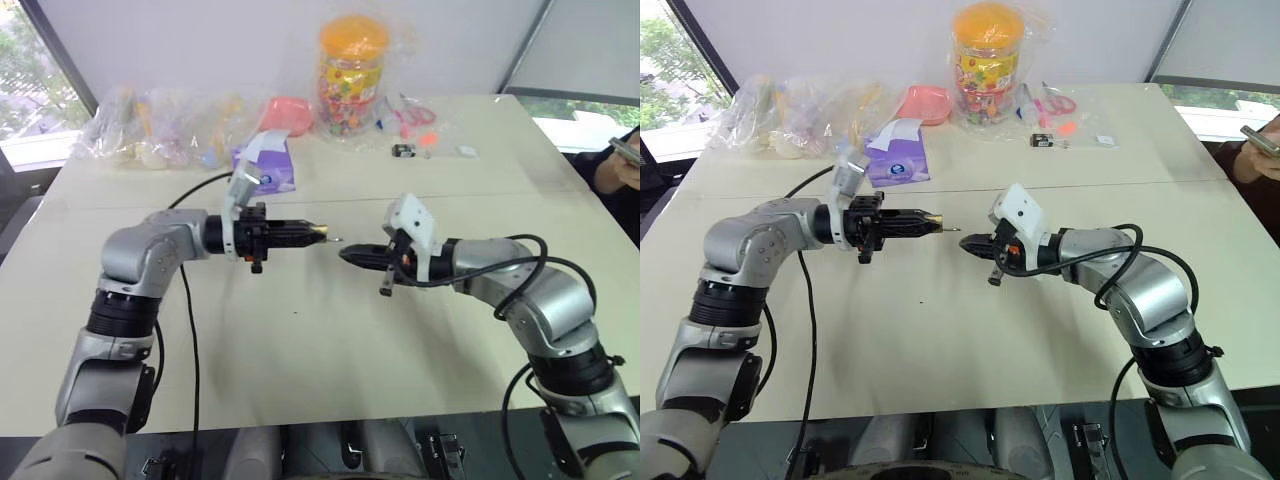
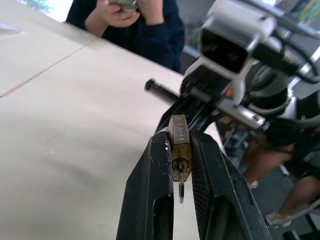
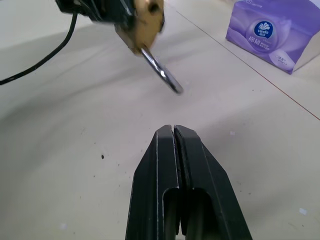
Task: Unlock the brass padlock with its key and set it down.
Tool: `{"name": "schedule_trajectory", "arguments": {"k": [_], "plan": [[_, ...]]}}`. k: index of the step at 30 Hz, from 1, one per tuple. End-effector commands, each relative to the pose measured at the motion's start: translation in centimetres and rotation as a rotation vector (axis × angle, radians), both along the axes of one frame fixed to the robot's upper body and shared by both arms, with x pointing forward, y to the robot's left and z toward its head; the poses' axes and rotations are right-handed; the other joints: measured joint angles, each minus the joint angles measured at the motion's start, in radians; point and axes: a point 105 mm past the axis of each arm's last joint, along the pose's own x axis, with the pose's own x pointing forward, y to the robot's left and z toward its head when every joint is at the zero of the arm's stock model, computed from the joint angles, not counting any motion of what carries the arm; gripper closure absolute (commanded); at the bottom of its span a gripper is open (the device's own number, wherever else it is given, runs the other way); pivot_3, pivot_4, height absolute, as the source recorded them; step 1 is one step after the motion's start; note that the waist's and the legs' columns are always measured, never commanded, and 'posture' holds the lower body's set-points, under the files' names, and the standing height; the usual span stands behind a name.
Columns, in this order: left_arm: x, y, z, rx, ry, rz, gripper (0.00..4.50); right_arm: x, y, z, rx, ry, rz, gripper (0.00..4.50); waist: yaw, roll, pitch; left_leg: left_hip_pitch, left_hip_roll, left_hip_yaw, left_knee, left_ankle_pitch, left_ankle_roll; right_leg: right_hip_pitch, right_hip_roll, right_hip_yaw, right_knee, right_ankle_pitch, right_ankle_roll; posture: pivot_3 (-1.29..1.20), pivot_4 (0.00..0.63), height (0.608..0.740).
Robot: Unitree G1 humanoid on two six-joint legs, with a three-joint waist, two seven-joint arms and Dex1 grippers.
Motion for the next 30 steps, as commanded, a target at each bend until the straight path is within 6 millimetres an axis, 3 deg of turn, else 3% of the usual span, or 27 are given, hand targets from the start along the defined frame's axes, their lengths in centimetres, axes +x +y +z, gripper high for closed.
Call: {"name": "schedule_trajectory", "arguments": {"k": [1,5,14,19,24,26,30], "plan": [[0.3,-0.4,-2.1,0.027,0.066,0.015,4.5,-1.5,-1.4,-1.1,-0.089,-0.016,0.033,4.48,0.004,0.0,0.0,0.0,0.0,0.0,0.0,0.0,0.0,0.0,0.0,0.0,0.0,0.0,0.0,0.0,0.15,0.737],[1.5,-1.6,-4.3,-0.055,0.343,0.065,4.5,-2.7,-3.5,-2.7,-0.178,0.0,0.013,4.48,0.012,-0.001,0.0,-0.001,-0.001,0.001,0.0,0.0,0.0,0.0,-0.001,-0.001,-0.002,0.0,0.001,0.0,0.15,0.737],[3.7,-3.5,-10.5,0.016,0.734,0.238,4.5,-2.6,-5.0,-2.5,-0.169,-0.025,-0.087,4.48,0.013,-0.001,0.0,0.0,0.0,0.0,0.001,0.0,0.0,0.0,0.001,-0.001,-0.001,0.0,0.001,0.0,0.15,0.737],[4.6,-3.4,-12.2,0.096,0.705,0.312,4.5,-2.8,-4.8,-2.5,-0.165,-0.035,-0.092,4.48,0.018,-0.001,-0.001,0.003,-0.001,0.0,0.001,0.0,0.0,0.003,0.0,-0.001,-0.001,0.0,0.001,0.0,0.15,0.737],[4.4,-3.5,-12.6,0.214,0.489,0.272,4.5,-2.7,-4.7,-2.4,-0.165,-0.047,-0.101,4.48,0.016,-0.001,-0.002,0.004,0.0,0.0,0.001,0.0,0.0,0.004,0.0,-0.001,-0.001,0.0,0.001,0.0,0.15,0.737],[4.2,-3.6,-12.9,0.263,0.385,0.254,3.45,-2.7,-4.7,-2.4,-0.166,-0.05,-0.101,4.5,0.016,0.0,-0.002,0.004,0.0,0.0,0.001,0.0,0.0,0.004,0.001,-0.001,-0.001,0.001,0.0,0.0,0.15,0.737],[4.4,-3.6,-12.7,0.286,0.308,0.261,1.92,-2.5,-4.5,-2.4,-0.164,-0.058,-0.099,4.5,0.023,0.0,-0.002,0.003,0.0,0.0,0.0,0.0,0.0,0.004,0.0,0.0,-0.002,0.0,0.0,0.0,0.15,0.737]]}}
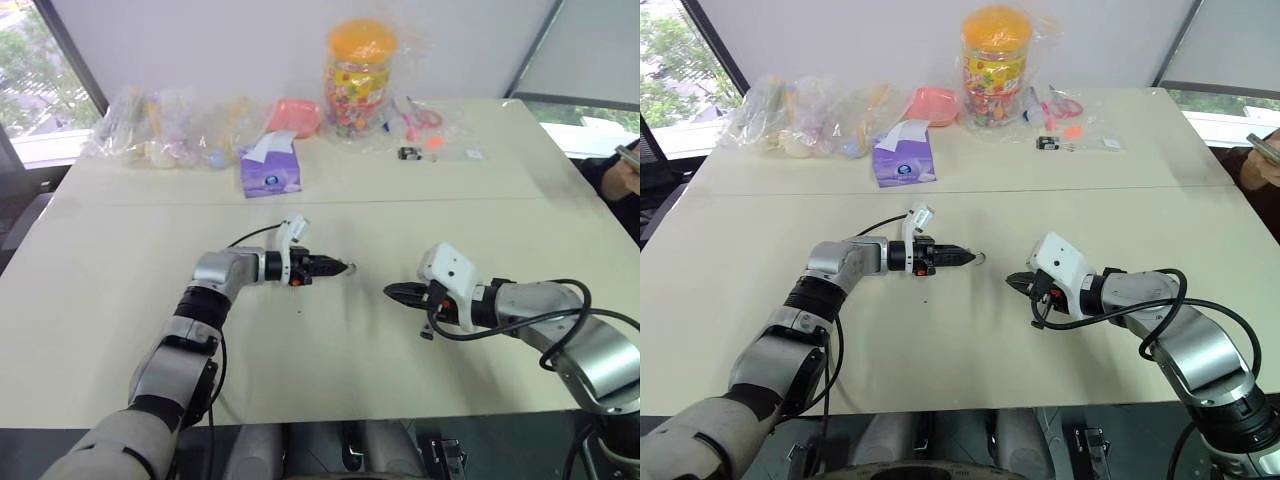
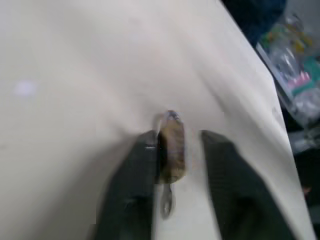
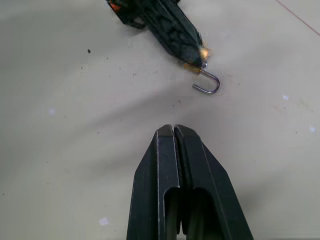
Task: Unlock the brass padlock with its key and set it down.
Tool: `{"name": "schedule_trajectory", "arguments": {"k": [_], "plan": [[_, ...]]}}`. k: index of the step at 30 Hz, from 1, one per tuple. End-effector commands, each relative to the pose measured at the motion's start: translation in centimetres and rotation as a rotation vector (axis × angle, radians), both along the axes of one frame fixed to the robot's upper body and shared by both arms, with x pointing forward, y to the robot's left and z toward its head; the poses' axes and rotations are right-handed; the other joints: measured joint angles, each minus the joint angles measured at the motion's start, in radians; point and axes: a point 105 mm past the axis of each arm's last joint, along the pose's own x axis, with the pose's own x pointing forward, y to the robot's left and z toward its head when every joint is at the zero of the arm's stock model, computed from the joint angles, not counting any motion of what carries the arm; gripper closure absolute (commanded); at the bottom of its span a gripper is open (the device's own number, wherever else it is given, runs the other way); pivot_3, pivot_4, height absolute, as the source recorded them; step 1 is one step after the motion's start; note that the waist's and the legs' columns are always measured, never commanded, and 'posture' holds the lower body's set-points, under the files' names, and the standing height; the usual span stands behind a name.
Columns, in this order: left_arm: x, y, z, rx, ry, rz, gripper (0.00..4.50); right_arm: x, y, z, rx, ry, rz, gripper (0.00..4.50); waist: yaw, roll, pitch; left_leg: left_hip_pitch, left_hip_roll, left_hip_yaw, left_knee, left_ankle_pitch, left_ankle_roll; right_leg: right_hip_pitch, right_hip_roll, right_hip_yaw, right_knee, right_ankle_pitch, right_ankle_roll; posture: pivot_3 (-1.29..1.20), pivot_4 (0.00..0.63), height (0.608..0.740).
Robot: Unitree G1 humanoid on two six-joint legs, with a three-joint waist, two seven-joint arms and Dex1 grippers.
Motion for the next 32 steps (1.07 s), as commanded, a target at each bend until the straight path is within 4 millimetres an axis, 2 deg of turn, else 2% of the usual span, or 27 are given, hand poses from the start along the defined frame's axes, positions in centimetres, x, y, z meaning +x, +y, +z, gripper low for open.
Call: {"name": "schedule_trajectory", "arguments": {"k": [1,5,6,10,15,18,23,32], "plan": [[-0.1,1.2,-2.1,0.126,-0.035,0.023,1.49,0.0,0.5,1.0,0.009,-0.053,0.023,4.5,0.0,0.0,0.0,0.0,0.0,0.0,0.001,0.0,0.0,0.0,0.0,0.0,0.0,0.0,0.0,0.0,0.15,0.737],[-0.8,1.2,-1.4,0.11,-0.081,-0.031,0.14,0.2,0.6,1.0,0.01,-0.059,0.025,4.5,-0.003,0.0,0.0,0.001,0.0,0.001,0.002,0.0,0.0,0.001,-0.001,0.0,0.0,-0.002,-0.003,0.0,0.15,0.737],[-0.9,1.3,-1.3,0.109,-0.089,-0.036,0.06,0.3,0.6,1.0,0.009,-0.059,0.025,4.5,-0.004,0.0,0.0,0.001,0.0,0.001,0.002,0.0,0.0,0.001,0.0,0.0,0.0,-0.002,-0.003,0.0,0.15,0.737],[-0.9,1.7,-0.6,0.124,-0.168,-0.05,0.06,0.4,0.7,1.1,0.002,-0.066,0.034,4.5,-0.008,0.0,0.0,0.001,0.001,0.001,0.001,0.0,0.0,0.0,0.001,0.0,0.0,0.0,0.0,0.0,0.15,0.737],[0.4,4.0,0.6,0.296,-0.534,-0.059,0.06,0.6,0.9,1.2,-0.009,-0.078,0.049,4.5,-0.015,0.0,0.0,0.0,0.002,0.001,0.0,0.0,0.0,-0.001,0.001,0.0,0.0,0.0,0.0,0.0,0.15,0.737],[0.4,4.8,2.3,0.268,-0.61,-0.062,0.06,0.5,1.0,1.3,-0.02,-0.085,0.067,4.5,-0.013,0.0,0.0,-0.001,0.002,0.001,0.0,0.0,0.0,-0.002,0.001,0.0,0.0,0.0,-0.001,0.0,0.15,0.737],[-2.1,6.4,4.8,0.204,-0.636,-0.154,0.06,0.1,1.3,1.8,-0.05,-0.099,0.126,4.5,-0.005,0.0,0.0,-0.004,0.001,0.001,0.0,0.0,0.0,-0.005,0.0,-0.001,-0.001,0.0,0.0,0.0,0.15,0.737],[-6.1,8.0,5.5,0.183,-0.56,-0.26,0.06,-1.0,0.7,2.1,-0.114,-0.086,0.194,4.5,-0.003,0.0,0.001,-0.004,0.001,0.001,0.0,0.0,0.001,-0.004,0.0,-0.001,-0.002,-0.002,-0.004,0.0,0.15,0.737]]}}
